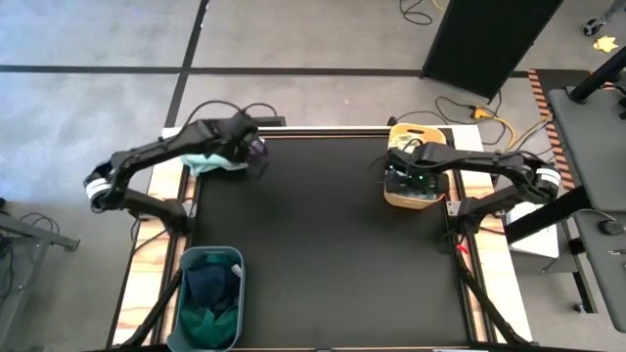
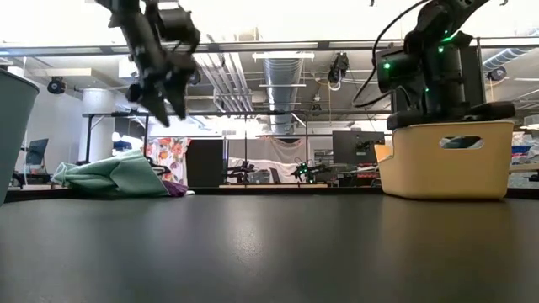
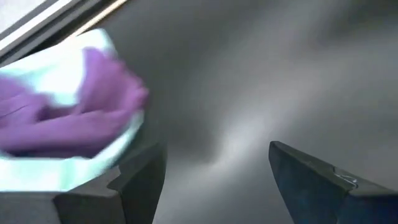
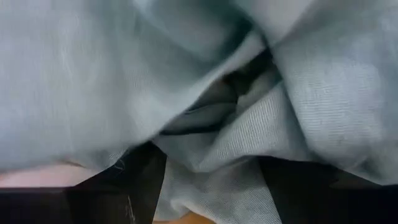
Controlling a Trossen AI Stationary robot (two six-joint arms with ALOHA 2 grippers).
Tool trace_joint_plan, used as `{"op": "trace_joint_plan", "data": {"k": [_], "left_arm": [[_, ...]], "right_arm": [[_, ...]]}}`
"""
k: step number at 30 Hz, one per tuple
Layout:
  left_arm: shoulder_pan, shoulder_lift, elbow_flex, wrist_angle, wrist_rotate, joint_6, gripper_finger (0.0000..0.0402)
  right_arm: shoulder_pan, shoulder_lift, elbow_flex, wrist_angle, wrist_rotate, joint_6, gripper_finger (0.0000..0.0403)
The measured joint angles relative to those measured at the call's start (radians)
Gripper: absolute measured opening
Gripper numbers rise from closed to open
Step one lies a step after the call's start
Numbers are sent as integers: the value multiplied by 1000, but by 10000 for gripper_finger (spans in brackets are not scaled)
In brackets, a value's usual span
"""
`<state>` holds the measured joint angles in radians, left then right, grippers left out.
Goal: Sort microfiber towel by color & place in baskets
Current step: Put the bottom light blue microfiber towel into the yellow bin, then put the light blue microfiber towel into the yellow bin
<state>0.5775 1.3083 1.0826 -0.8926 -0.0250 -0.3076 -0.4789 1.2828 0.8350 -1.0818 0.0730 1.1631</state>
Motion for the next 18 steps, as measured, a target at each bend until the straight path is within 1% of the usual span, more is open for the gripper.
{"op": "trace_joint_plan", "data": {"k": [5, 9, 12, 15, 18], "left_arm": [[101, 62, -4, -55, -82, 23, 267], [169, 96, -3, -142, -218, 19, 267], [226, 113, -9, -173, -287, -7, 267], [278, 123, -12, -172, -328, -23, 267], [322, 136, -12, -161, -343, -16, 267]], "right_arm": [[17, -32, 37, -100, 8, -12, 260], [41, -93, 111, -163, 18, -11, 278], [55, -138, 160, -172, 44, -13, 293], [56, -173, 199, -173, 45, -15, 306], [56, -198, 236, -170, 48, -31, 319]]}}
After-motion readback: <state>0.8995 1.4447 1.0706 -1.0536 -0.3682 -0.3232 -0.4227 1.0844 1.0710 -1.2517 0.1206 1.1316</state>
